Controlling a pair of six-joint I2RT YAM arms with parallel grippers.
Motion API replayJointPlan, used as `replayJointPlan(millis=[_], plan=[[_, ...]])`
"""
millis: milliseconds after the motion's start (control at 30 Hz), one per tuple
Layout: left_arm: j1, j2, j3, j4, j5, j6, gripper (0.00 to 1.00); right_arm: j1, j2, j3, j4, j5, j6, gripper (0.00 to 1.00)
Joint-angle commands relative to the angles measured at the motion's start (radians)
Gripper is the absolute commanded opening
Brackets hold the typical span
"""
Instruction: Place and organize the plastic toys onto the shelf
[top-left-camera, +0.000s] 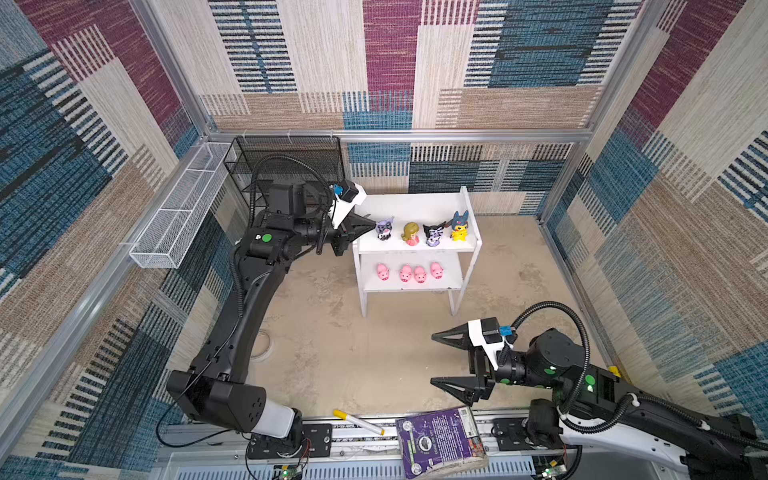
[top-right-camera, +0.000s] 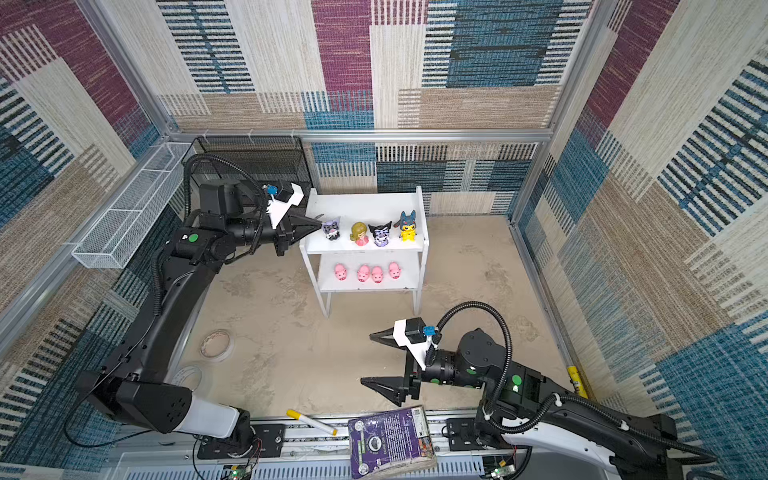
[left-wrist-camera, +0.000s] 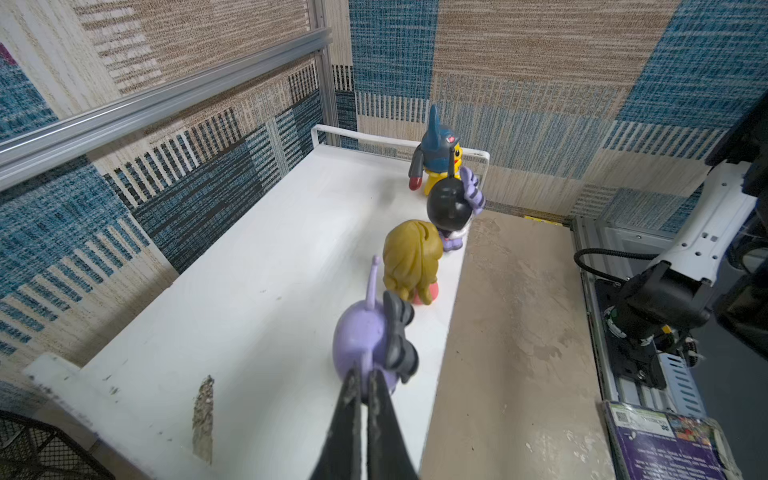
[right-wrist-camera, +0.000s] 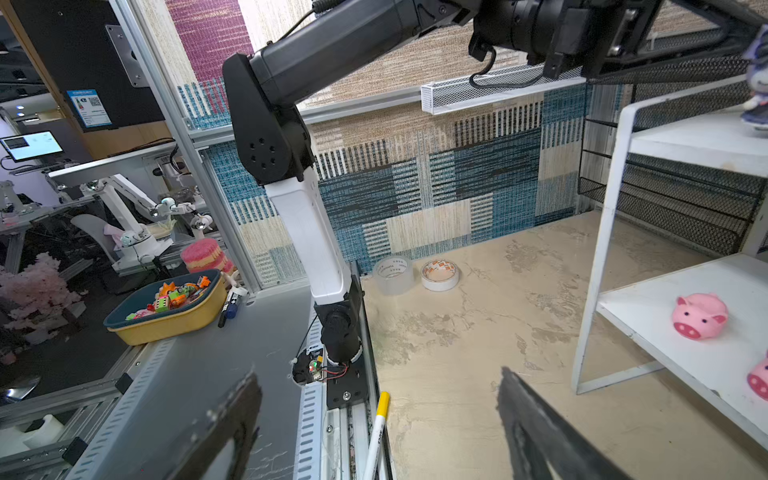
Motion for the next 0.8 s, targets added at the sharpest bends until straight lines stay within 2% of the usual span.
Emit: replayJointPlan(millis=[0, 533, 767], plan=[[0.0, -0.003, 0.007, -0.011, 0.021, -0.008, 0.0, 0.001, -0.008, -0.007, 0.029, 0.008, 0.017, 0.9], [-0.001, -0.005, -0.006, -0.016, 0.005, -0.02, 0.0, 0.001, -0.013, -0.006, 0.031, -0.002, 0.03, 0.9], [-0.003, -0.005, -0.006, -0.017, 0.0, -0.02, 0.07, 0.001, -0.012, -0.007, 0.031, -0.004, 0.032, 0.9]])
